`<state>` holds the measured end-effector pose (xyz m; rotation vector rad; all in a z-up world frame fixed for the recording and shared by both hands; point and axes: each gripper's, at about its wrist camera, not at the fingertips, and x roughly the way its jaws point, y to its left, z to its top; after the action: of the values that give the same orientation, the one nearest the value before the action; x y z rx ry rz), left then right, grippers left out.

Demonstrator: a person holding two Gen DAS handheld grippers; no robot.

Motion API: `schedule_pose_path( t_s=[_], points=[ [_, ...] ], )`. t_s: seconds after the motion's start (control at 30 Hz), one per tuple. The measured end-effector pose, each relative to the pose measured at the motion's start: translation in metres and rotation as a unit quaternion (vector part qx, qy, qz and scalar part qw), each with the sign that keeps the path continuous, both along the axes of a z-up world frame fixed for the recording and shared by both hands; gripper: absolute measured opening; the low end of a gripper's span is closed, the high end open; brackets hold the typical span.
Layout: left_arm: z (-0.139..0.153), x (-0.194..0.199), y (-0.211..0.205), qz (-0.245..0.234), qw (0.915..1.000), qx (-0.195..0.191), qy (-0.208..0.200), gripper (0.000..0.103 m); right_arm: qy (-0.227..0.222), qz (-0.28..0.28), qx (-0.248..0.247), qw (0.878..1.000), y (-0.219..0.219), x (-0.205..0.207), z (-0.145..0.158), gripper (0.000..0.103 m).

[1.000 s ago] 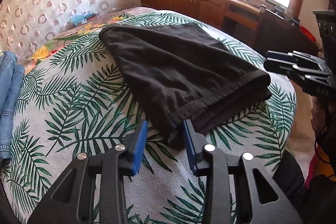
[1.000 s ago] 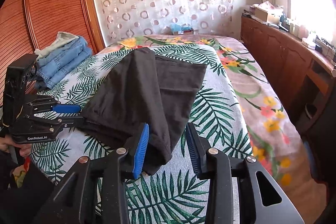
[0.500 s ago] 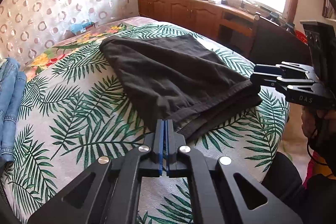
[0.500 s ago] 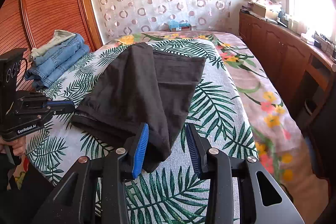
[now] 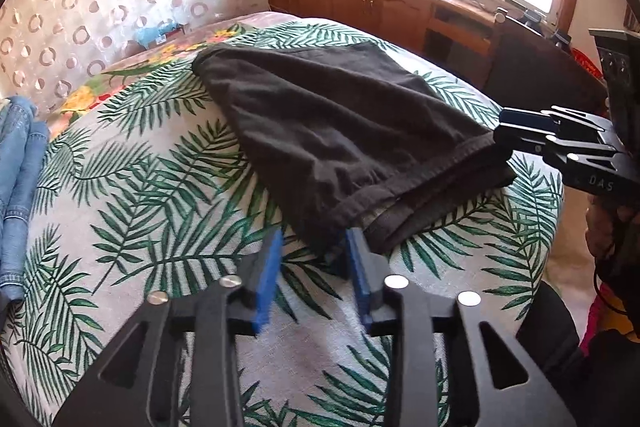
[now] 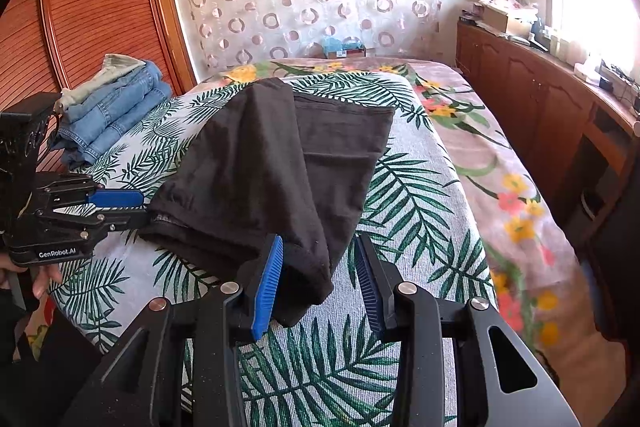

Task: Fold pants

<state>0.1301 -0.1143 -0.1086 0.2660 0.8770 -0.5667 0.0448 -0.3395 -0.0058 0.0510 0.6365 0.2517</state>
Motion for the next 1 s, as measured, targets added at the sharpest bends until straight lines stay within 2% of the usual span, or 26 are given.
schedule_pose_path(
  t_s=[0.1,0.3,0.47,0.5,0.6,0.63,0.67,0.77,1.0],
  points=[
    [-0.002,-0.001,-0.006,-0.010,0.9999,0.002,0.002,0.040,-0.001,-0.001,0.000,1.000,0.000,0.000,0.000,0.039],
    [-0.002,0.008,-0.010,0.007,0.9999,-0.003,-0.008,0.040,0.000,-0.003,0.001,1.000,-0.001,-0.001,0.000,0.039],
    [-0.004,0.008,-0.017,-0.001,0.9997,0.013,-0.022,0.040,0.000,-0.003,0.001,1.000,-0.001,-0.001,-0.001,0.039],
    [-0.004,0.007,-0.018,-0.003,0.9996,0.016,-0.025,0.038,0.000,-0.004,0.002,1.000,-0.002,-0.001,-0.001,0.039],
    [-0.003,0.005,-0.017,-0.008,0.9996,0.010,-0.025,0.025,0.002,-0.005,0.006,1.000,-0.003,-0.001,-0.002,0.039],
    [-0.002,0.004,-0.017,-0.005,0.9994,0.013,-0.030,0.015,0.002,-0.005,0.006,1.000,-0.002,-0.001,-0.002,0.039],
    [-0.002,0.004,-0.016,-0.003,0.9993,0.014,-0.034,0.011,0.002,-0.005,0.005,1.000,-0.002,-0.001,-0.002,0.039],
    [0.001,0.002,-0.012,-0.005,0.9993,0.004,-0.036,0.006,0.003,-0.003,0.005,1.000,-0.001,0.000,-0.003,0.039],
    [0.022,-0.016,0.003,0.001,0.9979,-0.013,-0.063,0.005,0.005,-0.007,0.005,1.000,-0.004,0.002,-0.005,0.039]
  ],
)
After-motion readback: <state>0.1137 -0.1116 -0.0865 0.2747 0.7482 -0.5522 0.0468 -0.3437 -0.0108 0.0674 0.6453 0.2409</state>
